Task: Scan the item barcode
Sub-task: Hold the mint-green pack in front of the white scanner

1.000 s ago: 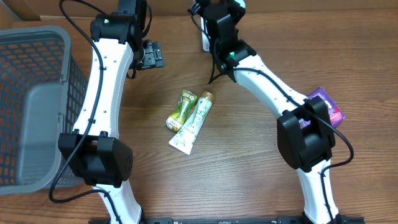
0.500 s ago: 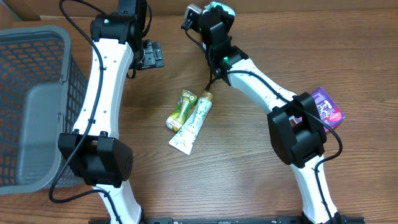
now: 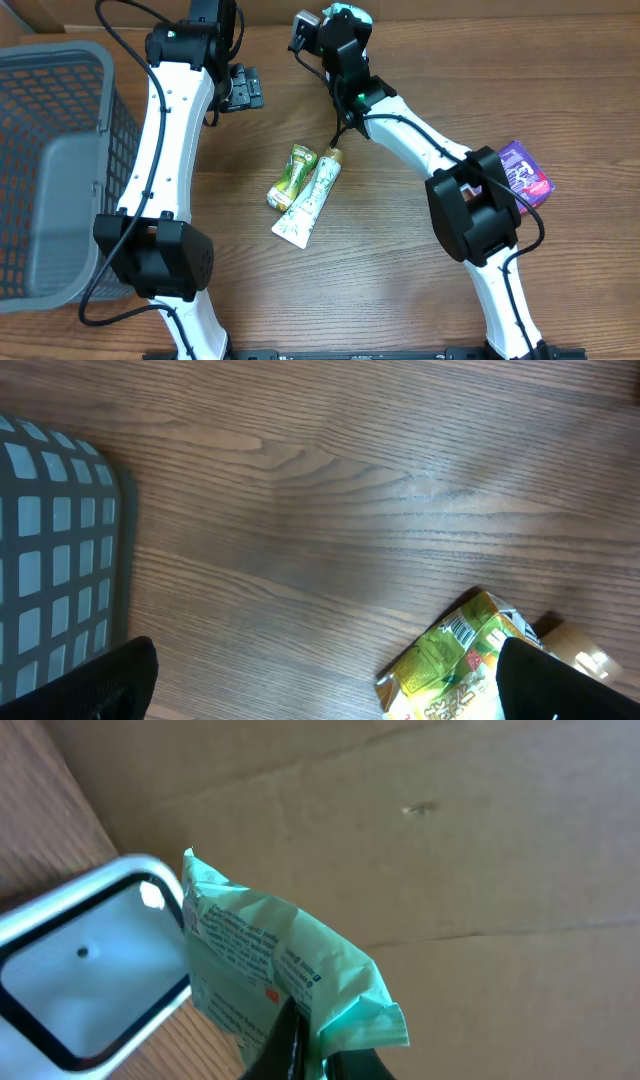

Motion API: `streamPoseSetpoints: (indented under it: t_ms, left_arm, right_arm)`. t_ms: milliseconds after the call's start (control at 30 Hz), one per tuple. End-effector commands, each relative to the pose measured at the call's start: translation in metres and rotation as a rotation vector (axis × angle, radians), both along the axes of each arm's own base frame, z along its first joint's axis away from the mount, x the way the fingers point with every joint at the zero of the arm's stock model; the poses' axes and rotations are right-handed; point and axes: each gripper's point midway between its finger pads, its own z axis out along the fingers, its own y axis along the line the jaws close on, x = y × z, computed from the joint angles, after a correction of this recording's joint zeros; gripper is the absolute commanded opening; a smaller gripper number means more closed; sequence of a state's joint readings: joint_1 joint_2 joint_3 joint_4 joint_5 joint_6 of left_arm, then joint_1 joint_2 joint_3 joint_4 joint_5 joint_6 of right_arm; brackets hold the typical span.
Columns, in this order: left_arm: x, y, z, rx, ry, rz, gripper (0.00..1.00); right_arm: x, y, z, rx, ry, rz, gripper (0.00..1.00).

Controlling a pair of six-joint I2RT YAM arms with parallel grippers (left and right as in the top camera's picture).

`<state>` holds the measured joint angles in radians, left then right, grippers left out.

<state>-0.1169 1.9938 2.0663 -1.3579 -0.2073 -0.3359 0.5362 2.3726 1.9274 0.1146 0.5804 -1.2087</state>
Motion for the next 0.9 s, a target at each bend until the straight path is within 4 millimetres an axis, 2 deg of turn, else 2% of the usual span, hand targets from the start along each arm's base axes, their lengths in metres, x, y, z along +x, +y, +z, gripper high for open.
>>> streamPoseSetpoints:
  t_ms: [0,167,600,733,800,867]
  left_arm:
    - [0.001,0.001,0.013,0.007,-0.035,-0.006,1.0]
    - [0.001,0.001,0.013,0.007,-0.035,-0.006,1.0]
    - [0.001,0.001,0.013,0.007,-0.035,-0.005,1.0]
    - [0.001,0.001,0.013,0.007,-0.035,-0.005,1.0]
    - [0.001,0.001,0.013,0.007,-0.035,-0.005,1.0]
    - [0.001,0.001,0.013,0.007,-0.035,-0.005,1.0]
  right_arm:
    - [0.009,-0.013,0.009,-0.058,-0.033,-0.019,0.04]
    - [0.009,-0.02,0.008,-0.074,-0.029,-0.049,0.04]
    - [0.004,-0.011,0.011,-0.069,-0.033,-0.042,0.04]
    - [-0.007,-0.003,0.026,0.011,-0.01,-0.024,0.04]
    - [-0.015,-0.004,0.04,0.046,0.013,-0.019,0.04]
    - [-0.026,-0.011,0.065,0.114,0.013,-0.038,0.04]
